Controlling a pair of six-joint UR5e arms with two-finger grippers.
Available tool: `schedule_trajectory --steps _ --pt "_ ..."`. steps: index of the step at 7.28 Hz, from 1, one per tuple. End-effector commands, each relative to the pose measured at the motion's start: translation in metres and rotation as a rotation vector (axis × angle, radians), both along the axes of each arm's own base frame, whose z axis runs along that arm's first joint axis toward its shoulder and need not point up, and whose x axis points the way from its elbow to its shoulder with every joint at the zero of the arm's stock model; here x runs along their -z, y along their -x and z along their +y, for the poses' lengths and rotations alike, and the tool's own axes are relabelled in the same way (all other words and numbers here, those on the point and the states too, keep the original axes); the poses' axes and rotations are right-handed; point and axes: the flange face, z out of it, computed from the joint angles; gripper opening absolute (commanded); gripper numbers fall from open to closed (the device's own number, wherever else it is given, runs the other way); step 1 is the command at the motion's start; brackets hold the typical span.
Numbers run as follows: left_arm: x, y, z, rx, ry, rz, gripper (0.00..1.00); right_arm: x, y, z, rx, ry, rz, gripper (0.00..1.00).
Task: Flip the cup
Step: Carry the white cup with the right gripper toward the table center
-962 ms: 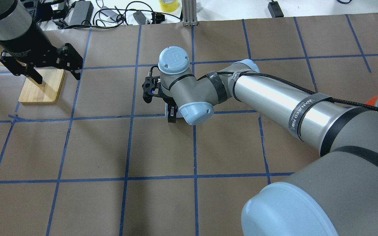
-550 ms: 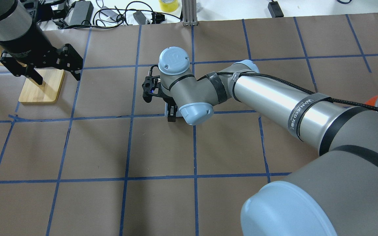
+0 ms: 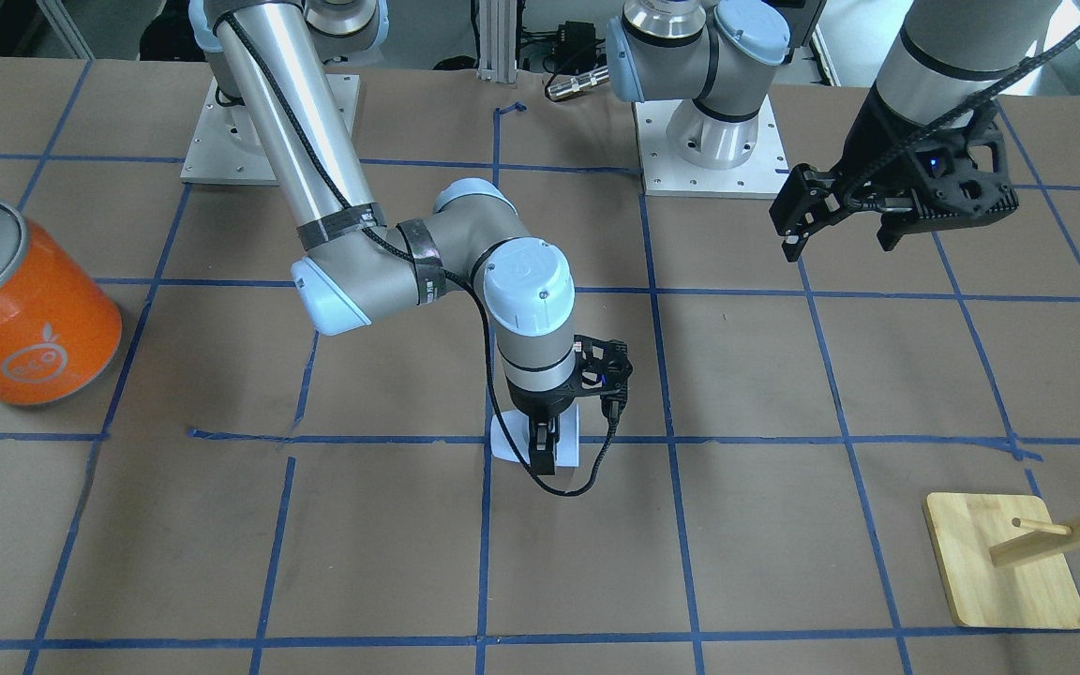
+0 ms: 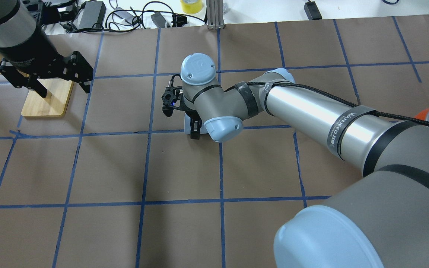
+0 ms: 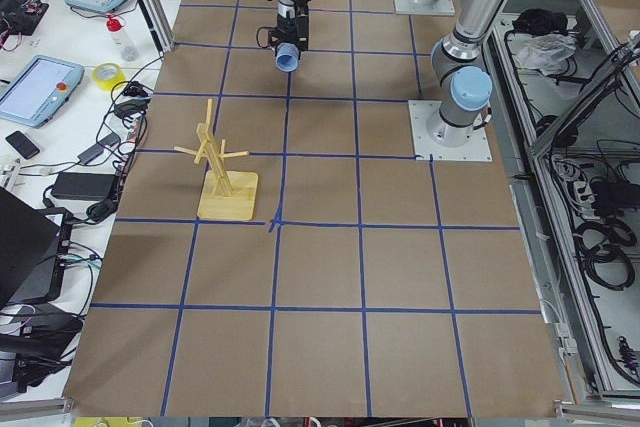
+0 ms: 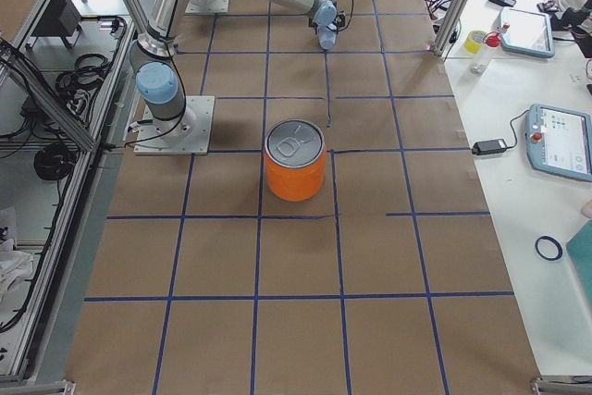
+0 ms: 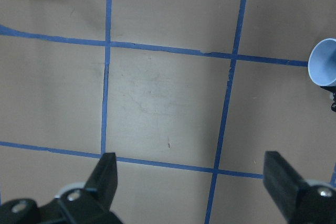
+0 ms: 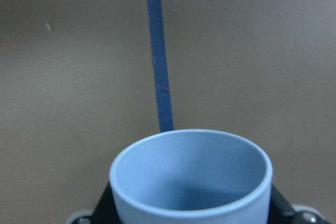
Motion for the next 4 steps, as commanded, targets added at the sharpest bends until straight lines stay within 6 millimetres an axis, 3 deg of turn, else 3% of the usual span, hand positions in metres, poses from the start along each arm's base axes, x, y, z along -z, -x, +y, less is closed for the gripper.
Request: schedule_trajectory --steps 1,3,4 --pt "0.003 -0.001 0.002 -0.006 -0.019 0.007 1.00 -0.001 0.001 0.000 0.014 -0.006 -0.005 0.87" --pt "0.003 0.000 0.003 -0.001 -0.027 0.001 1.00 -0.013 0.006 -0.003 0.046 0.002 -0.012 0.88" --pt "0.011 0.000 -0.001 0.000 -0.036 0.009 1.00 -0.018 0.021 -0.013 0.088 0.005 -0.018 0.88"
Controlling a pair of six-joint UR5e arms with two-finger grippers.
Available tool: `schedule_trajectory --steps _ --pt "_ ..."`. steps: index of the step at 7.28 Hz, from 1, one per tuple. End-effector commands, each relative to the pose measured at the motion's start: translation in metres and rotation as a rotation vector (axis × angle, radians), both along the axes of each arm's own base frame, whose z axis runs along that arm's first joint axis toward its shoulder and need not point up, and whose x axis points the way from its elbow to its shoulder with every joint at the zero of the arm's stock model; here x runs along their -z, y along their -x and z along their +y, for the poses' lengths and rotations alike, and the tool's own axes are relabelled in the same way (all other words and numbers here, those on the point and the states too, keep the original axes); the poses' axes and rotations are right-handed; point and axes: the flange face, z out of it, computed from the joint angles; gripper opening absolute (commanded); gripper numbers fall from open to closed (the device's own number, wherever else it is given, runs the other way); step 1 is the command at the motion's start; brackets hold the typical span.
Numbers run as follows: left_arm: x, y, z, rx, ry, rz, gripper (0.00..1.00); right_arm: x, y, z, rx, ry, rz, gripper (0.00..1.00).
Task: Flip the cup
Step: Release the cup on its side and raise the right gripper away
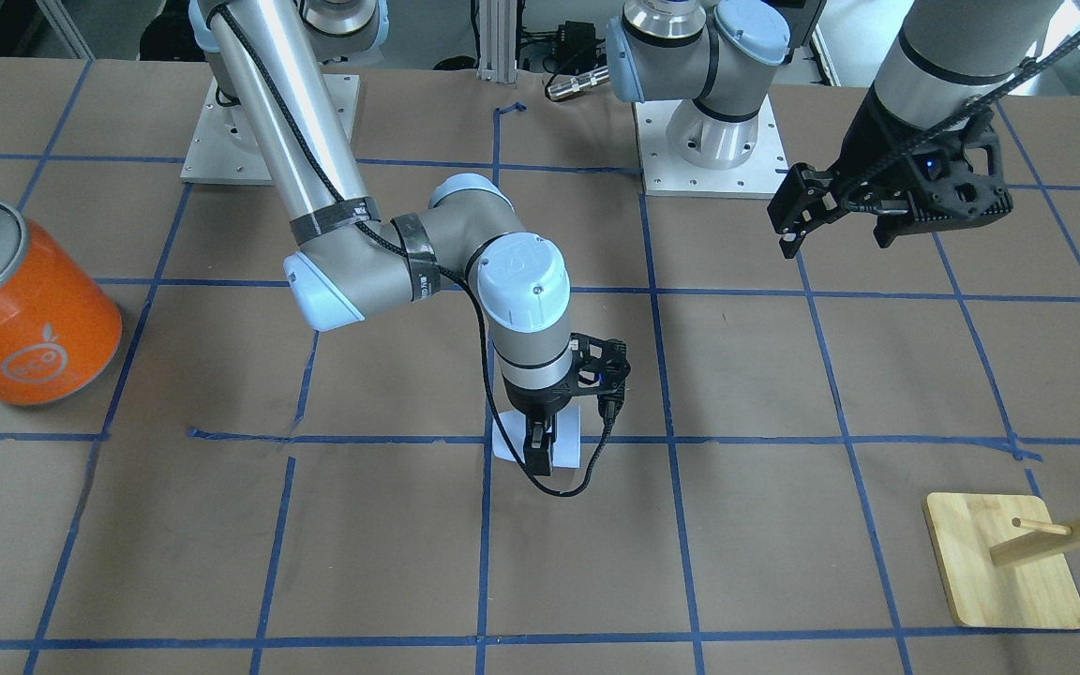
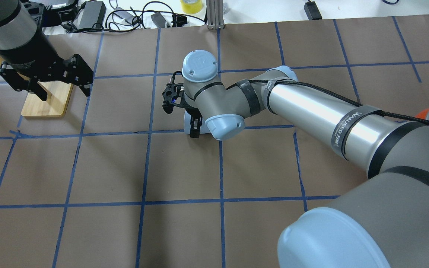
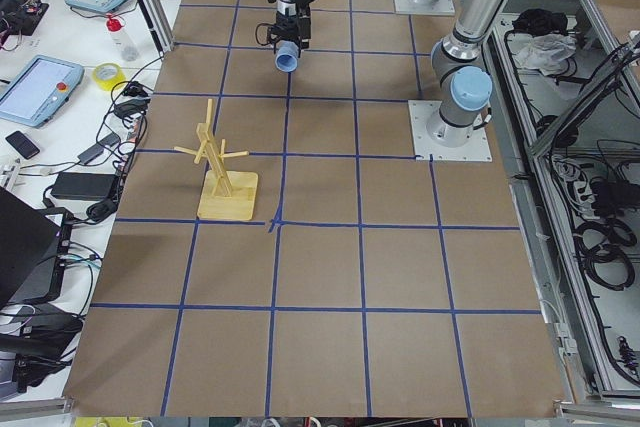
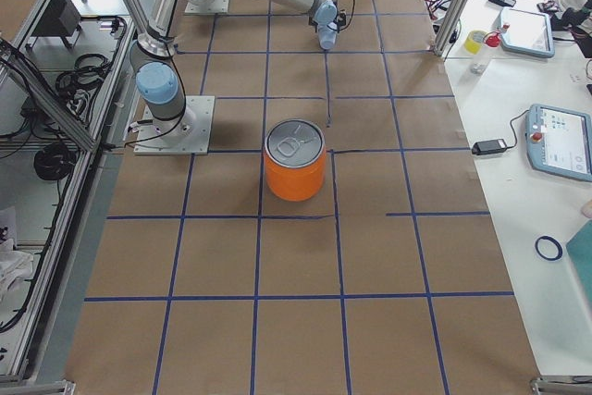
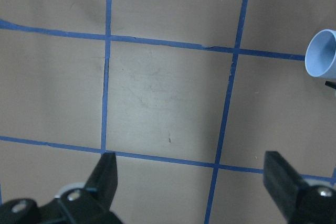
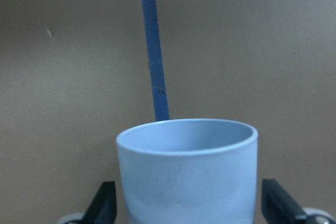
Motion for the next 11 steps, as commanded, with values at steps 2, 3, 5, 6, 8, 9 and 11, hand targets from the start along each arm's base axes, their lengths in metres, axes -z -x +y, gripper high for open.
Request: schedule_trajectory --steps 2,3,5,6,8,9,11 --pt "0.018 0.001 -0.009 0.000 -0.027 0.014 1.00 -0.061 0.050 -0.015 0.137 -0.033 -0.030 0.88" --pt "0.017 0.001 -0.008 0.000 -0.024 0.012 1.00 -0.100 0.083 -0.014 0.212 -0.065 -0.026 0.89" --pt "0.021 0.001 -0.015 -0.011 -0.011 0.017 1.00 -0.171 0.166 -0.013 0.357 -0.139 -0.068 0.97" --pt "0.028 0.006 -0.024 -0.012 0.011 0.057 1.00 -0.195 0.201 -0.007 0.450 -0.171 -0.078 0.98" --pt "0.069 0.019 -0.047 -0.014 0.040 0.206 1.00 -0.228 0.240 0.014 0.632 -0.230 -0.071 0.99" --pt "0.095 0.033 -0.052 -0.013 0.069 0.274 1.00 -0.244 0.245 0.028 0.779 -0.255 -0.054 1.00" --pt "0.150 0.067 -0.059 0.004 0.089 0.351 1.00 -0.284 0.262 0.054 1.105 -0.181 0.009 1.00"
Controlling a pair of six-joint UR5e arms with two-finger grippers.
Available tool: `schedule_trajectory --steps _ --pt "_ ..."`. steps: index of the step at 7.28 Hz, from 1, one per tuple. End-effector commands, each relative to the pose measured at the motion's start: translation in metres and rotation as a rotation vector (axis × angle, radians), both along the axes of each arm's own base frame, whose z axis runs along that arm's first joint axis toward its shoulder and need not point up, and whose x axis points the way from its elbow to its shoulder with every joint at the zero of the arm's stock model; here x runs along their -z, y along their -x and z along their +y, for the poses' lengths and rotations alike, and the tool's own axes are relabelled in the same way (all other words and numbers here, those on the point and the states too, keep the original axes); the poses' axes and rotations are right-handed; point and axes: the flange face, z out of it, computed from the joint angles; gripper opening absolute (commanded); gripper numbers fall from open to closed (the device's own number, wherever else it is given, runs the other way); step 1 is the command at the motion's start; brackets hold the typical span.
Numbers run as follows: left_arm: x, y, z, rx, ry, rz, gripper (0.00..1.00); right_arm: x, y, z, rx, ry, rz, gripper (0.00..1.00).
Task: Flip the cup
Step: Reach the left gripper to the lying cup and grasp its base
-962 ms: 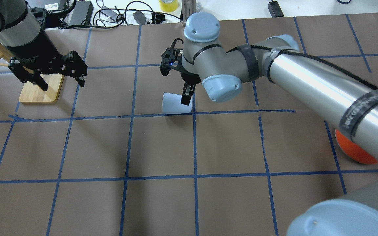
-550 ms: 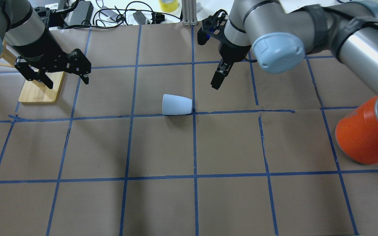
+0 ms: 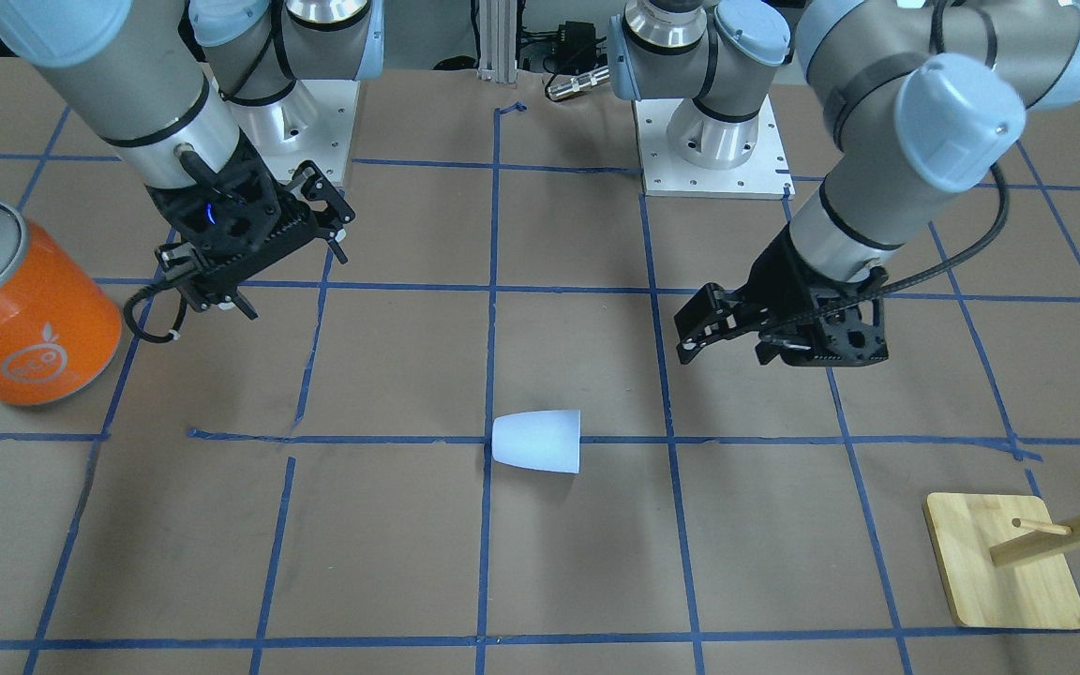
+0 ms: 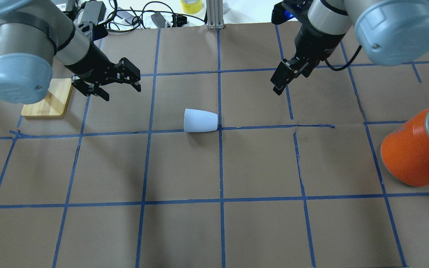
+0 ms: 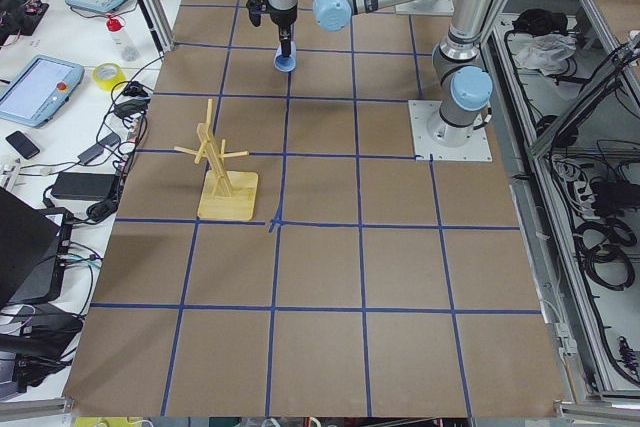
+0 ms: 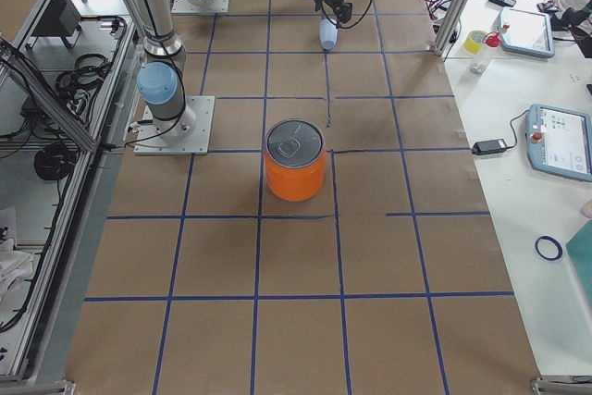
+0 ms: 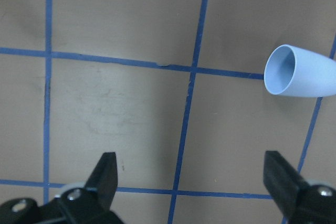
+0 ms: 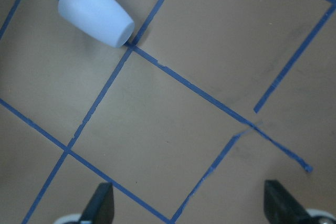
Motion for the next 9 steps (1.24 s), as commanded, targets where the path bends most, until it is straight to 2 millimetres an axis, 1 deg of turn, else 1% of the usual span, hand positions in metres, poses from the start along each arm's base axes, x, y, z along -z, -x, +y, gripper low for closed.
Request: schedule_trajectory --steps 1,2,3,4,5,6,7,9 --pt "0.053 0.038 -0.008 0.010 0.004 0.115 1.00 -0.046 0.014 0.035 0.303 0.016 0.090 1.00" --pt "0.066 0.056 -0.012 -0.009 -0.004 0.149 1.00 -0.063 0.015 0.043 0.364 0.022 0.092 1.00" --pt "0.079 0.072 -0.014 0.008 -0.003 0.159 1.00 -0.072 0.016 0.048 0.413 0.043 0.098 1.00" --pt "0.090 0.088 -0.015 -0.001 -0.020 0.206 1.00 -0.073 0.017 0.046 0.425 0.063 0.098 1.00" --pt "0.105 0.093 -0.017 -0.013 -0.045 0.214 1.00 -0.081 0.018 0.041 0.436 0.125 0.084 1.00" --pt "0.122 0.096 -0.016 -0.007 -0.069 0.213 0.98 -0.085 0.027 0.040 0.468 0.154 0.122 1.00" --pt "0.135 0.096 -0.017 -0.004 -0.075 0.209 0.98 -0.084 0.033 0.039 0.485 0.152 0.148 1.00" --pt "0.155 0.096 -0.021 -0.006 -0.100 0.208 0.98 -0.081 0.033 0.037 0.483 0.141 0.141 1.00"
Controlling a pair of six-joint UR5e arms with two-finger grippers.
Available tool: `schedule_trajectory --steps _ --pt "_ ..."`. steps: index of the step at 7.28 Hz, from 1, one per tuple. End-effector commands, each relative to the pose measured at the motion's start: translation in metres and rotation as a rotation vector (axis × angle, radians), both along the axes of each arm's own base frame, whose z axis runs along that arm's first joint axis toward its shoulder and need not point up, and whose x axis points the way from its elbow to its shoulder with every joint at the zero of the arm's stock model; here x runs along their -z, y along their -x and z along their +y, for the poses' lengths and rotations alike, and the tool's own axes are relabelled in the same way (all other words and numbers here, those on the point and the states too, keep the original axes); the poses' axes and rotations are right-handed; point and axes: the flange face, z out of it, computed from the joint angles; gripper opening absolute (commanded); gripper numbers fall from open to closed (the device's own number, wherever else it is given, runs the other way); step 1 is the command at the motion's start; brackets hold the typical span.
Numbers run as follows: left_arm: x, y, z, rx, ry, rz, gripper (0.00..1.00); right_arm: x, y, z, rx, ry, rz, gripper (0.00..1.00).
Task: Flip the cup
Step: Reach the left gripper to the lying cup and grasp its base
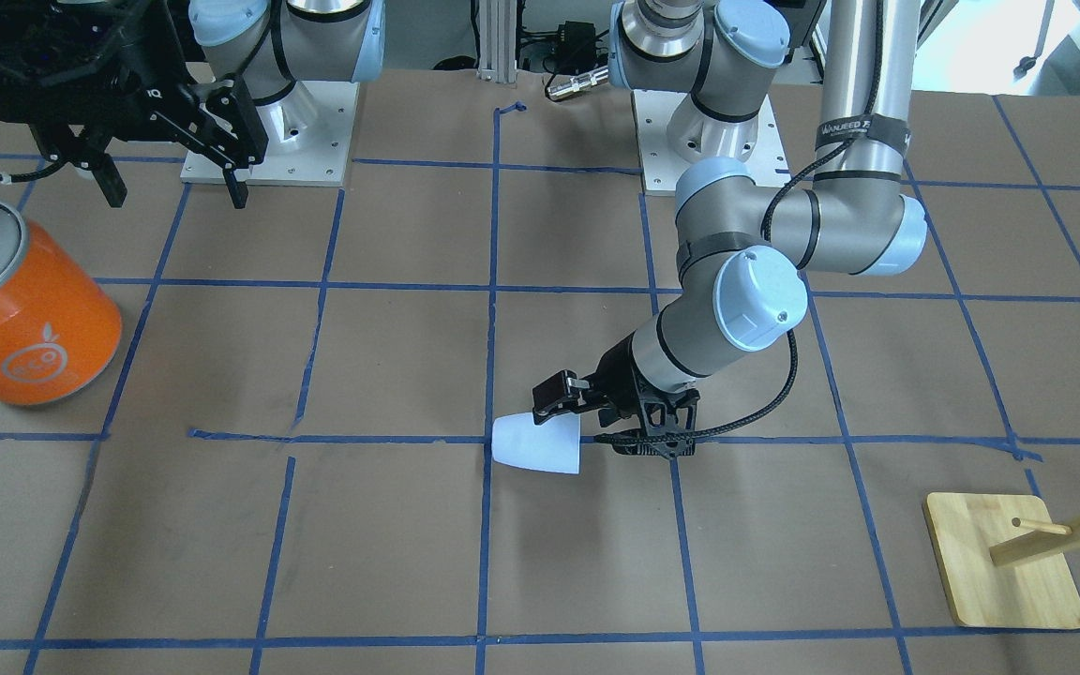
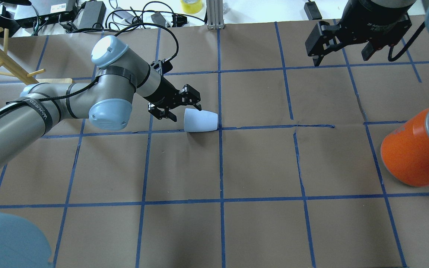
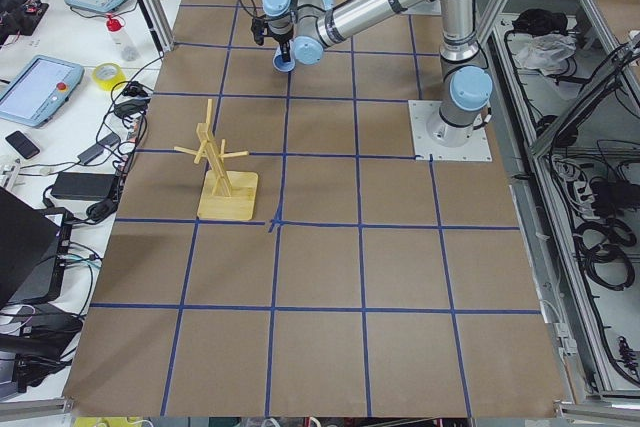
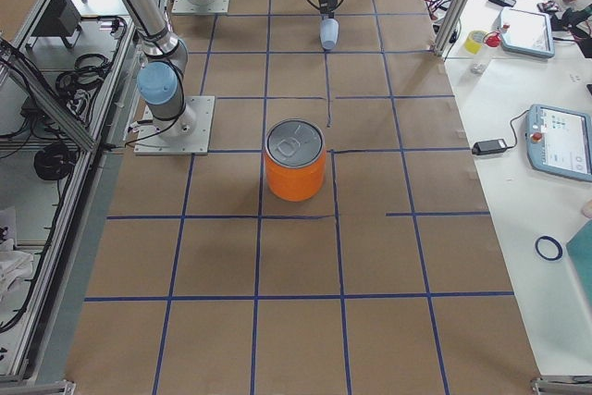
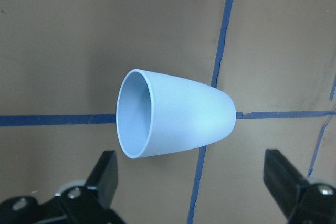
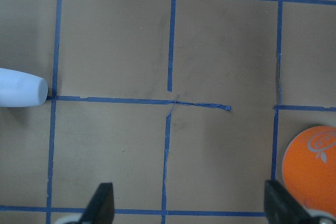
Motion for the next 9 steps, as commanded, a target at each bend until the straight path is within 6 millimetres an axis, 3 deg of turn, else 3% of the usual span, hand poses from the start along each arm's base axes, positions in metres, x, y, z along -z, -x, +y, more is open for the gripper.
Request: schedule_trajectory --steps 1,4,7,9 --pt "0.013 0.001 -0.005 -0.006 0.004 0.003 0.98 0.001 0.003 -0.001 0.001 -0.001 0.005 1.00" --pt "0.018 0.006 -0.010 -0.006 0.007 0.048 0.98 0.004 0.011 -0.006 0.011 -0.009 0.002 1.00" --pt "0.027 0.011 -0.015 -0.001 0.033 0.059 0.97 -0.001 0.013 0.002 0.016 -0.057 0.013 1.00" --pt "0.026 0.019 -0.013 0.013 0.044 0.062 0.24 -0.001 0.012 0.002 0.013 -0.057 0.003 1.00"
